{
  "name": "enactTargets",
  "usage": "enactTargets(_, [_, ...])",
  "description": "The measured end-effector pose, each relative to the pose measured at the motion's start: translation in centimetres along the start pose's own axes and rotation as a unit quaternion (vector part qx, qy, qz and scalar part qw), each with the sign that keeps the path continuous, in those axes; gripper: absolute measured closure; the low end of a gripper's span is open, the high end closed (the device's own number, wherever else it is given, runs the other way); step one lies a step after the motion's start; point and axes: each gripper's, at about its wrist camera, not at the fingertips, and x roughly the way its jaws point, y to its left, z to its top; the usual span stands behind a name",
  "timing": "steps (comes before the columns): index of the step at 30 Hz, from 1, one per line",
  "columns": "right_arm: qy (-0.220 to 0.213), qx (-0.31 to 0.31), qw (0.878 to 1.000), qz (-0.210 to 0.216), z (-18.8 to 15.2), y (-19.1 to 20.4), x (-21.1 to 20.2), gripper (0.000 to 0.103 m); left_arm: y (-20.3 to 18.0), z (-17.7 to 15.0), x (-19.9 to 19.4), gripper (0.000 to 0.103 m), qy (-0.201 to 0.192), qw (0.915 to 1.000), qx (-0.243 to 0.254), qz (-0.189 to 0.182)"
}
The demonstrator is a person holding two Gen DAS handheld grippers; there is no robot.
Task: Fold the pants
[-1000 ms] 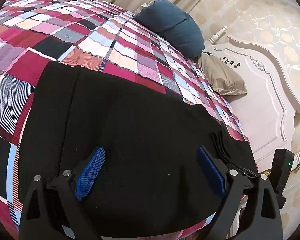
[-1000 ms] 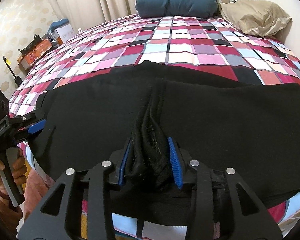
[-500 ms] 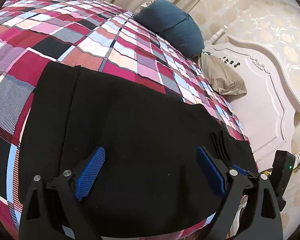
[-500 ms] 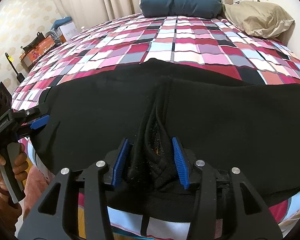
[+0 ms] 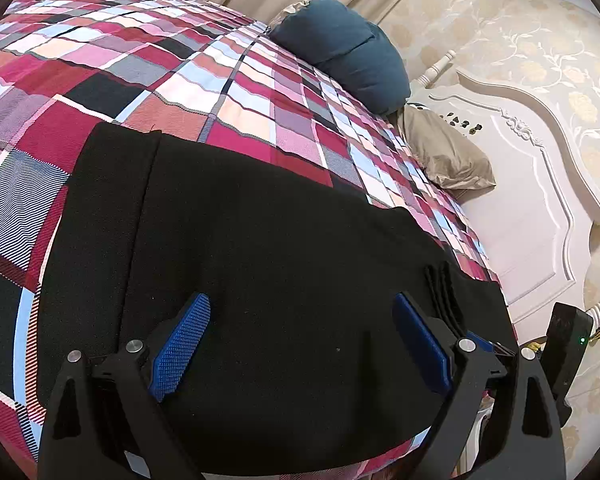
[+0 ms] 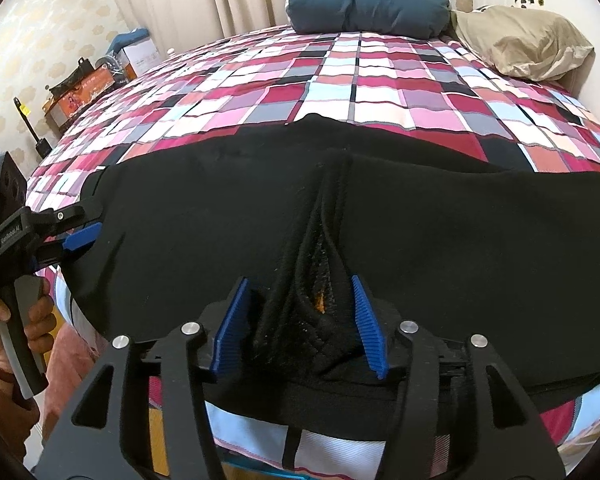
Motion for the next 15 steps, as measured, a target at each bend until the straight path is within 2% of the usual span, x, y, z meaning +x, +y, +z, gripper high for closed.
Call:
enactTargets(5, [0.003, -0.008, 1.000, 0.003, -0.1, 0.1, -0.3, 0.046, 0.0, 0.0, 0.0, 0.012, 0.000, 1.0000, 0.001, 0.001])
enactTargets(9, [0.004, 0.015, 0.999, 0.037, 0.0, -1.2, -2.0, 0.046, 0.1, -0.1, 0.1, 0.012, 0.002, 1.0000, 0.005, 0.002])
enactTargets(12, [-0.015, 0.040, 0.998, 0.040, 0.5, -3.7, -4.4, 0.043, 0.2, -0.1, 0.2, 0.012, 0.003, 0.9999, 0.009, 0.003])
enactTargets(15, [-0.045, 0.075, 0.996, 0.026, 1.5, -8.2, -7.3, 0.038, 0.2, 0.0, 0.2, 0.012, 0.004, 0.9999, 0.013, 0.005])
